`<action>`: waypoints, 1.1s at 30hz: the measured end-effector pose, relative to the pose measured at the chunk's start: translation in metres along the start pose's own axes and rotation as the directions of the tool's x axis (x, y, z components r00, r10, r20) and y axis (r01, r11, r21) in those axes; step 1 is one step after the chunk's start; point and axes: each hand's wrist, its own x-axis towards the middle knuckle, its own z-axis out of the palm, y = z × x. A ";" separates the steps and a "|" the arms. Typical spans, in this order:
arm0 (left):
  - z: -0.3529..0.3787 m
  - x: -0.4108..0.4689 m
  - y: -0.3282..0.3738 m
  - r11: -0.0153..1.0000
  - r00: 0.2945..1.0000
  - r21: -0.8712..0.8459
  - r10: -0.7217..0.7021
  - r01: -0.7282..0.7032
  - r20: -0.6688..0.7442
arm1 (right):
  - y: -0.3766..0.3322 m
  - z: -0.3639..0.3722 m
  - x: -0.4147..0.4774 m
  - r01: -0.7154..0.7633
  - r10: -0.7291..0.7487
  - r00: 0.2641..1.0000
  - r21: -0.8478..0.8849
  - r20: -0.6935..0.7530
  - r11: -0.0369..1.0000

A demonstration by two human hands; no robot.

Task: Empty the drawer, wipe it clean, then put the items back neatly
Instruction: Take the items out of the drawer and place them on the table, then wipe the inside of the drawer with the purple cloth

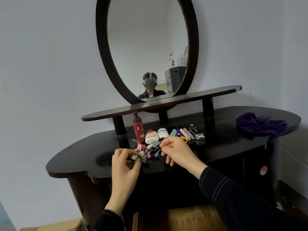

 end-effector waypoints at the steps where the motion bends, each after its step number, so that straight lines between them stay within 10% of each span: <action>1: 0.001 -0.005 0.001 1.000 0.999 -0.004 -0.005 0.005 -0.044 | 0.001 -0.003 -0.005 0.008 -0.007 1.000 0.009 -0.016 1.000; 9: 0.045 -0.049 0.043 0.870 0.887 0.196 0.419 -0.453 0.193 | 0.018 -0.060 -0.041 0.014 -0.026 0.981 -0.060 -0.193 0.998; 19: 0.132 -0.053 0.097 0.865 0.946 0.383 0.297 -0.324 0.130 | 0.044 -0.179 -0.063 -0.049 -0.198 0.962 -0.831 -0.189 0.554; 27: 0.142 -0.022 0.108 0.876 0.951 0.390 0.204 -0.283 0.231 | 0.050 -0.239 -0.016 -0.215 -0.186 0.936 -0.903 -0.300 0.372; 33: 0.152 0.002 0.095 0.910 0.954 0.378 0.055 -0.169 0.296 | 0.080 -0.264 0.022 -0.479 0.170 0.877 -0.842 -0.449 0.250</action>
